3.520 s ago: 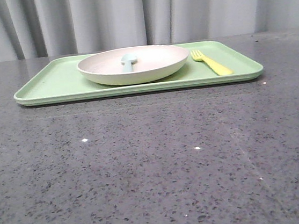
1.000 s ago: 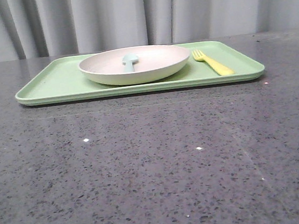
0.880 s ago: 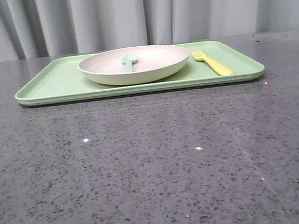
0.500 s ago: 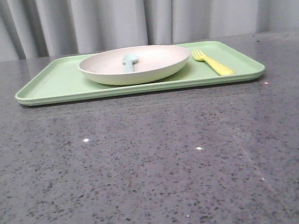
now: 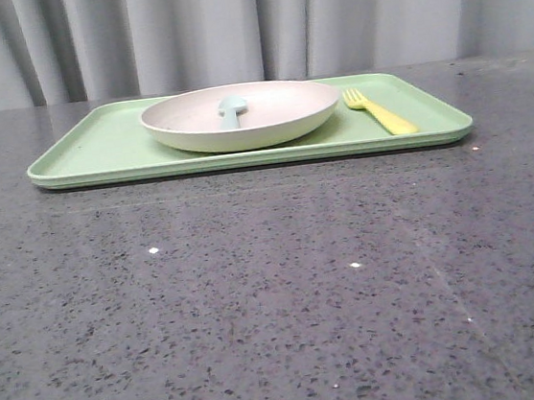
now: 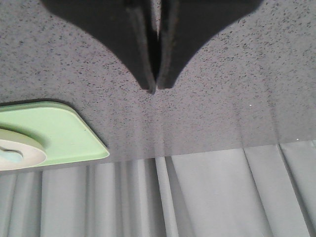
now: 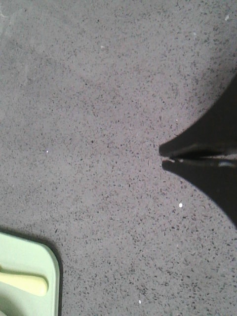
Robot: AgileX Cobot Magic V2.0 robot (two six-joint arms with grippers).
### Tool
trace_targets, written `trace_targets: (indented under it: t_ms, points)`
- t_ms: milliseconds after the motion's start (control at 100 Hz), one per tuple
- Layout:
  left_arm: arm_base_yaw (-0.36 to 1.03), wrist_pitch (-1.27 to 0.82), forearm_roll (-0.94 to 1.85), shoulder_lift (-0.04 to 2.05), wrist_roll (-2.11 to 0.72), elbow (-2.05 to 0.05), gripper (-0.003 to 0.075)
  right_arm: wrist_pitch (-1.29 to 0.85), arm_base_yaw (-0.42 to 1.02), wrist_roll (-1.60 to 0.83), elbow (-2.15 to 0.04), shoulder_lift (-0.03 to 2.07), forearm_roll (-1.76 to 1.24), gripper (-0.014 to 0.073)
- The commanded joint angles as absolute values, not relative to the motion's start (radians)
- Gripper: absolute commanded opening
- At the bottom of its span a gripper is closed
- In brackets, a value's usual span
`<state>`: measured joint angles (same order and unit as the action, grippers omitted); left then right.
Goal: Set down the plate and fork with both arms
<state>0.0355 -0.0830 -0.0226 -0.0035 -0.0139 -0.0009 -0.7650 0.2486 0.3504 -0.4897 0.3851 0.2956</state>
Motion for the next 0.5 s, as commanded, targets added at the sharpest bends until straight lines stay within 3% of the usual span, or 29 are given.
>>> trace_targets:
  t_ms: [0,490]
  points:
    - [0.033,0.007,-0.026,-0.034,-0.014,0.012,-0.0020,-0.703,0.241,0.341,-0.515,0.390,0.329,-0.0120]
    - [0.033,0.000,-0.026,-0.034,-0.014,0.012,-0.0020,-0.703,0.241,0.341,-0.515,0.390,0.329,-0.0120]
